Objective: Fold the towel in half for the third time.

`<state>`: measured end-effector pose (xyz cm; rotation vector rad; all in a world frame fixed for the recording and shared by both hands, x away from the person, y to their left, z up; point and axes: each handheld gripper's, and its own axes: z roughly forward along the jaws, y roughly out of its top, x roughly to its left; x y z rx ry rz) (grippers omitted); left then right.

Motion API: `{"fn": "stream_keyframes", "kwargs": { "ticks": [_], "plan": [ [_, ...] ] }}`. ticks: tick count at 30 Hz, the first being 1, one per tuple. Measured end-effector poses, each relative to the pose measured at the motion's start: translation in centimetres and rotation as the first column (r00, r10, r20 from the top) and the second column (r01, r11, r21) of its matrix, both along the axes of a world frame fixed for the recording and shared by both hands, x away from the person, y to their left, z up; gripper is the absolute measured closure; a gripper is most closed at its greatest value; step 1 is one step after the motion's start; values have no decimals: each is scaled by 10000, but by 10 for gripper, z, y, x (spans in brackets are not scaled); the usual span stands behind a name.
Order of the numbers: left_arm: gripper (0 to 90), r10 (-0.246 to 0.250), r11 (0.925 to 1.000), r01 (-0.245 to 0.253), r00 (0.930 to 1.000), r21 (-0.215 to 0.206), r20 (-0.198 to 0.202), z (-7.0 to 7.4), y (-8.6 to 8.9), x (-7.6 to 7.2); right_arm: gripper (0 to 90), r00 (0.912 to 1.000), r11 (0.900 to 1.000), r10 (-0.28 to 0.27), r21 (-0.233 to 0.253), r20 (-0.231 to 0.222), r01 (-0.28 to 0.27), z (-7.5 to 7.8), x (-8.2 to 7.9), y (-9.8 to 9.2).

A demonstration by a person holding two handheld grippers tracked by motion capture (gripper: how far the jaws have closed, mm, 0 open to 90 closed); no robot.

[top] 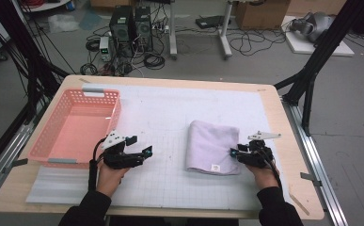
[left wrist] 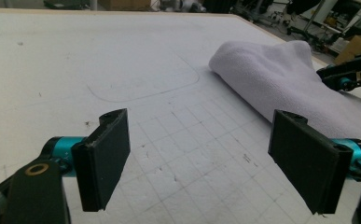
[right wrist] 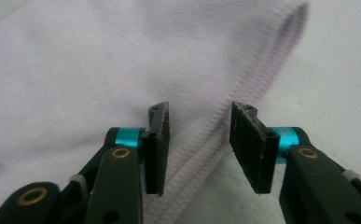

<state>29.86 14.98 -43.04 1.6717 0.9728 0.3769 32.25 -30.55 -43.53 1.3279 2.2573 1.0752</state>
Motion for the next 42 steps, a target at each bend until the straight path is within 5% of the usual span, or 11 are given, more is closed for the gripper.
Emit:
{"fn": "stream_keyframes", "kwargs": {
  "ticks": [2,9,14,17,20,22,29,31,33,37,42],
  "plan": [
    [209,24,10000,-24,10000,-30,-7,0,0,0,566,9999,9999,-105,-87,-1,105,3,0,0],
    [209,-41,10000,42,10000,38,-79,-2,-1,1,593,9848,9993,-380,109,1692,367,25,14,8],
    [209,-39,10000,39,10000,25,-86,-2,-2,1,644,9902,10000,28,-86,1394,-16,20,38,27],
    [209,-61,10000,61,9999,10,-130,-2,-2,0,656,9962,9916,-363,-1209,795,458,3,57,29],
    [209,-84,10000,84,9999,21,-119,-2,-3,0,594,9886,9850,-1189,-1147,925,1292,3,58,19],
    [209,-111,9999,112,9999,33,-104,-2,-3,0,596,9873,9880,-1303,-711,905,1369,6,55,15],
    [209,-40,10000,39,10000,-22,-77,-1,-1,0,515,9897,9990,-350,325,1389,308,18,21,13],
    [209,-20,10000,19,10000,-55,-66,0,0,0,506,9894,9999,119,7,1444,-122,18,5,17],
    [209,-7,10000,7,10000,-27,-70,0,0,0,488,9904,9988,334,310,1342,-379,14,-5,18],
    [209,12,10000,-12,10000,-38,-31,0,0,-1,490,9884,9932,1099,-496,1046,-1052,-1,-20,20],
    [209,19,10000,-19,10000,-81,-38,0,1,0,498,9889,9923,1113,-649,983,-1053,-1,-31,5]
  ]
}}
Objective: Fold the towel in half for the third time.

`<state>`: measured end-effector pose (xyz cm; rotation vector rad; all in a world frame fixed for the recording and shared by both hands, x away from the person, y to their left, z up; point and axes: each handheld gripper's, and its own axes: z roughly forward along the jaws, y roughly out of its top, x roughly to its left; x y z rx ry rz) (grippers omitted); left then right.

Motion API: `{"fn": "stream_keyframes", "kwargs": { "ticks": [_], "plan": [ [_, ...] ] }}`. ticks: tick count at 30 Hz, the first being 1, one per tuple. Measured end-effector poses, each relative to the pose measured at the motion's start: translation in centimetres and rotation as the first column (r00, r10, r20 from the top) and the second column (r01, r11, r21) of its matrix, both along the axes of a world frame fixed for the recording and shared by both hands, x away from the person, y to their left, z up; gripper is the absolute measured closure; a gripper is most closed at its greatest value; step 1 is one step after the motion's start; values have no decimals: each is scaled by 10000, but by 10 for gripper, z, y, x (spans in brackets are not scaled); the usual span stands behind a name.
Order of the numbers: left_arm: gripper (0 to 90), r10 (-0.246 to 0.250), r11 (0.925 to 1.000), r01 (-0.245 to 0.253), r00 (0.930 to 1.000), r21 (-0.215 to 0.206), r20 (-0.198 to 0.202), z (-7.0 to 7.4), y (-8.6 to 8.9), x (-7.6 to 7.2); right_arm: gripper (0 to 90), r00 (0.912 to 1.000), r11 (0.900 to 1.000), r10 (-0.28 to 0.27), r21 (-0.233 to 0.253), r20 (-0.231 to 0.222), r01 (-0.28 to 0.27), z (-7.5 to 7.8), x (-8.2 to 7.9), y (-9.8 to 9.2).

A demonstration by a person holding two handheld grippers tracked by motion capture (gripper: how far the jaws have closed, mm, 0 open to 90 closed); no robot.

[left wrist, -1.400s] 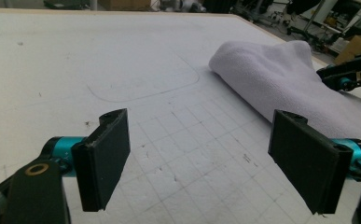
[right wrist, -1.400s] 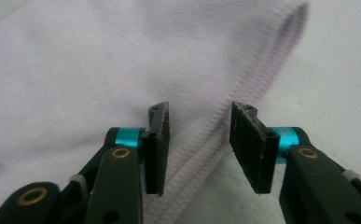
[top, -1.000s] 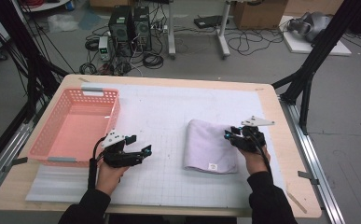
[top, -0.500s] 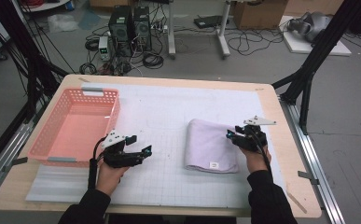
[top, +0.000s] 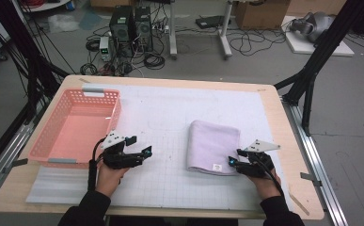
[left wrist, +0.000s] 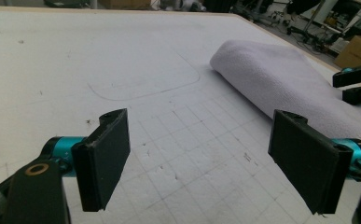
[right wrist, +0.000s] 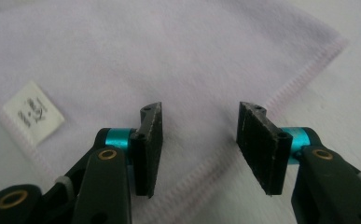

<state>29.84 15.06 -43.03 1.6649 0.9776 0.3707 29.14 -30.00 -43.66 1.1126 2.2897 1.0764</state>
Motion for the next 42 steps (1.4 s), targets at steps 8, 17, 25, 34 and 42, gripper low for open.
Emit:
{"fn": "stream_keyframes", "kwargs": {
  "ticks": [8,17,25,34,42],
  "plan": [
    [209,-63,10000,63,10000,57,-18,0,-2,0,496,9993,9982,-136,590,348,115,13,-14,-12],
    [209,-76,10000,76,9999,31,-66,-1,-1,0,506,9926,9924,1212,-206,18,-1212,2,-21,-6],
    [209,-134,9999,135,9999,81,-79,-1,-2,0,467,9999,9893,-47,1458,131,27,10,-18,-25],
    [209,-84,9999,85,9999,120,-113,-2,-4,1,395,9873,9768,-1520,1596,465,1429,17,37,-16],
    [210,-128,9999,129,9998,67,-138,-2,-3,1,395,9986,9953,441,850,284,-464,24,93,37]
  ]
}}
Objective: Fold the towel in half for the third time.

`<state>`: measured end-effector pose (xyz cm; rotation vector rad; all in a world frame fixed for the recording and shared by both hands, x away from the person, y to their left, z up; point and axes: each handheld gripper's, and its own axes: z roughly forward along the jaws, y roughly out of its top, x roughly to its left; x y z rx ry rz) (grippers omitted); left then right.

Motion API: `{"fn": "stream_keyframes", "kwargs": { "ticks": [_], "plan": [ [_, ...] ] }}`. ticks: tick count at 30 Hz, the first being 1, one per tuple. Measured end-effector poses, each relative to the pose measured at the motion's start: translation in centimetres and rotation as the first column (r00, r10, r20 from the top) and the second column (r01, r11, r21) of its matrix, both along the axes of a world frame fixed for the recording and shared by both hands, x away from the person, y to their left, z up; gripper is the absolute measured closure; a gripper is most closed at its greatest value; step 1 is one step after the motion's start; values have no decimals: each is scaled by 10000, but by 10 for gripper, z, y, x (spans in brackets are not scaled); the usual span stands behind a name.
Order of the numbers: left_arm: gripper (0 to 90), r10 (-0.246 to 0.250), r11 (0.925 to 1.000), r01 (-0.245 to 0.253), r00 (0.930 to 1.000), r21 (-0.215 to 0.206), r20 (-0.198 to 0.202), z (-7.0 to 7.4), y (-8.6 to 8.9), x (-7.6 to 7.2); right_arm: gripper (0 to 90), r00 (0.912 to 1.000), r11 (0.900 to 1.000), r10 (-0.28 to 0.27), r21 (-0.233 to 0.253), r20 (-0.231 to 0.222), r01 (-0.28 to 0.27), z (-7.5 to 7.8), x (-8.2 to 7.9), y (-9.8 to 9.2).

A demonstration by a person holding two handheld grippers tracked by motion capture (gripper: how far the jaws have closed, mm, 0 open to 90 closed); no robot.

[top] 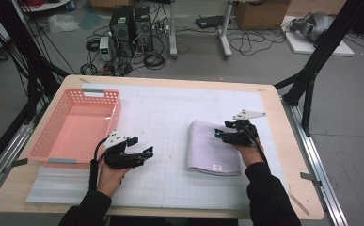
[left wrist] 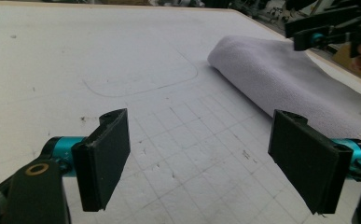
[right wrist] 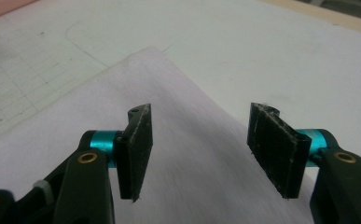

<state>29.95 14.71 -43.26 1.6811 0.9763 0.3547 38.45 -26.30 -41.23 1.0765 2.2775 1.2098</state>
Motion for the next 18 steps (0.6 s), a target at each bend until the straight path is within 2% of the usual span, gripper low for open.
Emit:
{"fn": "stream_keyframes", "kwargs": {
  "ticks": [2,3,4,5,7,8,9,10,11,12,16,17,18],
  "plan": [
    [210,-9,10000,9,10000,15,3,0,0,0,392,9998,9997,191,-162,-107,-193,-1,6,6],
    [210,-9,10000,9,10000,6,-10,0,0,0,389,9989,9983,430,-388,-179,-437,-4,16,18],
    [210,-9,10000,9,10000,6,-10,0,0,0,389,9989,9983,430,-388,-179,-437,-4,16,18],
    [210,-19,10000,19,10000,8,-9,0,0,0,390,9972,9962,640,-560,-380,-661,-7,27,31],
    [210,-55,10000,55,10000,32,-15,-1,0,1,404,9945,9927,856,-800,-606,-904,-11,35,40],
    [210,-55,10000,55,10000,32,-15,-1,0,1,435,9922,9893,987,-1001,-756,-1060,-13,38,45],
    [210,-49,10000,49,10000,12,-29,-1,0,1,517,9888,9849,1226,-1123,-854,-1318,-14,41,50],
    [210,-33,10000,33,10000,-1,-35,-1,0,1,607,9865,9807,1389,-1261,-867,-1492,-14,42,53],
    [210,-32,10000,32,10000,-20,-32,-1,0,1,784,9848,9785,1522,-1277,-837,-1621,-13,42,55],
    [210,-27,10000,27,10000,-16,-33,-1,0,1,828,9851,9749,1601,-1460,-636,-1678,-11,41,56],
    [210,-42,10000,41,10000,-46,-34,-1,-1,1,847,9823,9692,1836,-1603,-371,-1872,-6,39,60],
    [210,-40,10000,40,10000,-33,-25,-1,-1,1,848,9793,9665,2022,-1597,-89,-2010,-3,39,66],
    [210,-40,10000,40,10000,-33,-25,-1,-1,1,848,9793,9665,2022,-1597,-89,-2010,-3,39,66]
  ]
}}
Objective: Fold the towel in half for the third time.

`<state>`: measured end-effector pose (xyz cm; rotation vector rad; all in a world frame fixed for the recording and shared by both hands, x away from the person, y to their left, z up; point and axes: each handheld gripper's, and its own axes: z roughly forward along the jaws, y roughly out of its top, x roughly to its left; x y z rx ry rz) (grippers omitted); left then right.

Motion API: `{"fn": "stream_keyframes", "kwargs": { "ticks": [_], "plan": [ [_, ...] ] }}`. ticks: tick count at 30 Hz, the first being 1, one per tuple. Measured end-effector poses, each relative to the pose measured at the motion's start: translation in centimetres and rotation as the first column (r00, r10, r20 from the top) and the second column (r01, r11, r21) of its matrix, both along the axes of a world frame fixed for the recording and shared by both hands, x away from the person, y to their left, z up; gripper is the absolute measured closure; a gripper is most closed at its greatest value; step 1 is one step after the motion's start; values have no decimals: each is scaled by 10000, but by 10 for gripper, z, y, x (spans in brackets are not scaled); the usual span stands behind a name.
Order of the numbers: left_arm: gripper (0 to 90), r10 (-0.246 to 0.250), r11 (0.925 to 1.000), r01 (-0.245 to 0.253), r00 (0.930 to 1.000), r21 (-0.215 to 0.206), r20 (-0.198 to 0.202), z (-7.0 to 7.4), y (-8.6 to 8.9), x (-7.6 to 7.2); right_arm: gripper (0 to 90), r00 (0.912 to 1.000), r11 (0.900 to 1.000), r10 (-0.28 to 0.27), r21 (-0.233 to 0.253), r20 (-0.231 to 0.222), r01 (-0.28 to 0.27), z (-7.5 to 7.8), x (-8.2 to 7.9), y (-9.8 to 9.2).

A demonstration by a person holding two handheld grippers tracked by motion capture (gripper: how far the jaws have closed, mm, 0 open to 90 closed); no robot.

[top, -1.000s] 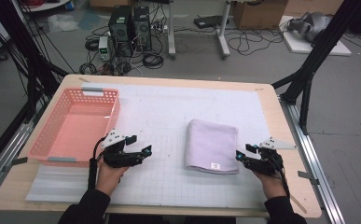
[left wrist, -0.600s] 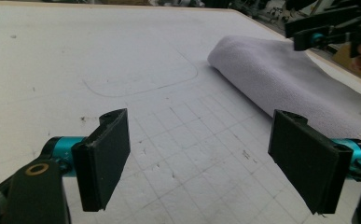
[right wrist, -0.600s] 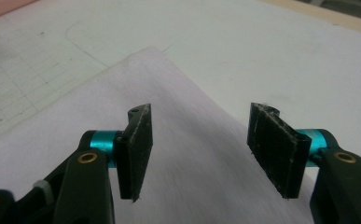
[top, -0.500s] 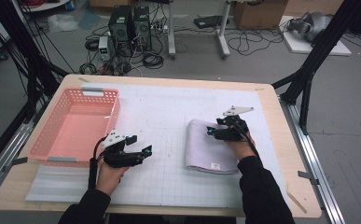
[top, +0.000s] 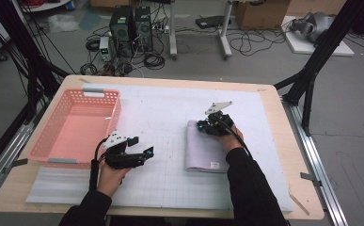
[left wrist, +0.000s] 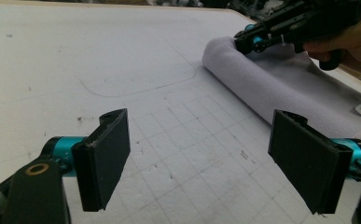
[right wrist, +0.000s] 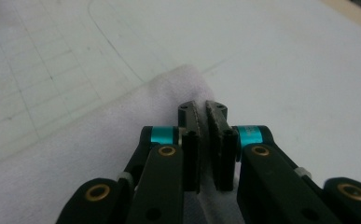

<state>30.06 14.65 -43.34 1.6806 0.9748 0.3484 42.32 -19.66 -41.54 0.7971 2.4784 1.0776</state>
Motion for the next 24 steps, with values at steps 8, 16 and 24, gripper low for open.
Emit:
{"fn": "stream_keyframes", "kwargs": {
  "ticks": [8,16,24],
  "plan": [
    [210,-1,10000,1,10000,-3,-49,0,2,0,547,9957,9952,-917,-346,-90,914,-5,9,20],
    [210,112,9999,-112,9999,-13,12,1,4,0,439,9732,9616,-2287,1620,253,2217,14,-30,-37],
    [210,95,9999,-96,9999,57,121,3,3,-2,431,9623,9465,-2716,1770,-153,2700,-1,-89,-81]
  ]
}}
